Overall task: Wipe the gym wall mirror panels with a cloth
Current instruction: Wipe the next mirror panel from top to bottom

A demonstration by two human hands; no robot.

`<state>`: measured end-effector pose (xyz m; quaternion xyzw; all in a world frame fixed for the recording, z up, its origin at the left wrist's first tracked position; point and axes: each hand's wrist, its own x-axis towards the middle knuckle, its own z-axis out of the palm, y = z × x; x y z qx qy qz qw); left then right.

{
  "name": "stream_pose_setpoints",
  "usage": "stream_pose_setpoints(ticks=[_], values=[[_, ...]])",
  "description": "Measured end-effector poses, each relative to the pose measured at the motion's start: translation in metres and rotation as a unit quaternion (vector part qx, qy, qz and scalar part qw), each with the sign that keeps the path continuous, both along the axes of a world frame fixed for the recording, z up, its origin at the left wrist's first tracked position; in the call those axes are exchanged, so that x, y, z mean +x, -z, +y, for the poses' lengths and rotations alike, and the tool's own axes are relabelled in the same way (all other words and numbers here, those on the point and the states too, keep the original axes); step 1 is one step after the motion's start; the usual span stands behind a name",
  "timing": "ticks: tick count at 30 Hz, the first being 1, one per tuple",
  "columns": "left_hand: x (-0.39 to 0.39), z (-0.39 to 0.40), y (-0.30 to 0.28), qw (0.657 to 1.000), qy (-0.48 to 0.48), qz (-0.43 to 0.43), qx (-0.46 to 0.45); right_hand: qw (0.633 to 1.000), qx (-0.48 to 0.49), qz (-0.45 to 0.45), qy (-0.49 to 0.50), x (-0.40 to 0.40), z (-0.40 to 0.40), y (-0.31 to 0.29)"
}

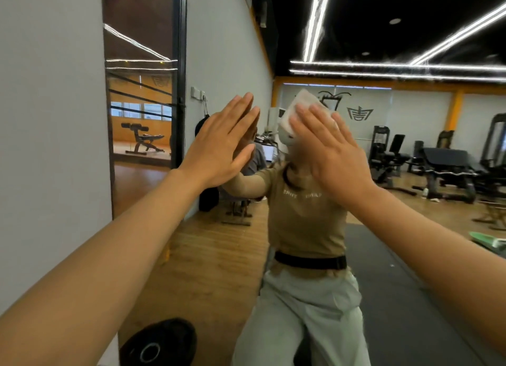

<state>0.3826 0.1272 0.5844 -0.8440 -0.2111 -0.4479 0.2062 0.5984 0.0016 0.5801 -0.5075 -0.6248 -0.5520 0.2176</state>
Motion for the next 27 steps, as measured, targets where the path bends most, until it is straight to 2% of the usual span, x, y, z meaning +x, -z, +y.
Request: stream_pose_setpoints(ticks=[3,5,8,10,13,15,17,19,22,24,27], values=[[0.002,-0.003,0.001,1.000,-0.007,-0.008,-0.006,0.998,0.046,0.046,-0.023,-0.006,0.001,0.027],[0.005,-0.005,0.003,1.000,-0.011,-0.013,-0.009,0.999,0.016,0.023,-0.030,-0.007,0.001,0.078],[0.010,-0.009,0.006,0.999,-0.017,-0.026,-0.013,0.987,-0.118,-0.108,0.001,0.004,-0.012,0.180],[0.012,-0.010,0.009,0.999,-0.024,-0.039,-0.017,0.947,-0.215,-0.231,0.059,0.018,-0.026,0.235],[0.016,-0.012,0.011,0.998,-0.037,-0.047,-0.019,0.908,-0.268,-0.304,0.106,0.035,-0.042,0.254],[0.019,-0.014,0.011,0.997,-0.045,-0.054,-0.021,0.917,-0.237,-0.310,0.084,0.040,-0.043,0.236],[0.022,-0.017,0.013,0.997,-0.050,-0.057,-0.028,0.948,-0.182,-0.255,0.045,0.045,-0.039,0.199],[0.024,-0.019,0.015,0.996,-0.058,-0.063,-0.032,0.983,-0.106,-0.148,0.009,0.051,-0.042,0.143],[0.026,-0.022,0.016,0.994,-0.066,-0.072,-0.039,1.000,0.019,0.008,-0.004,0.066,-0.056,0.068],[0.027,-0.025,0.016,0.993,-0.071,-0.079,-0.048,0.995,0.070,0.077,-0.005,0.073,-0.063,0.053],[0.030,-0.029,0.016,0.991,-0.078,-0.092,-0.059,0.992,0.078,0.097,-0.032,0.077,-0.064,0.087]])
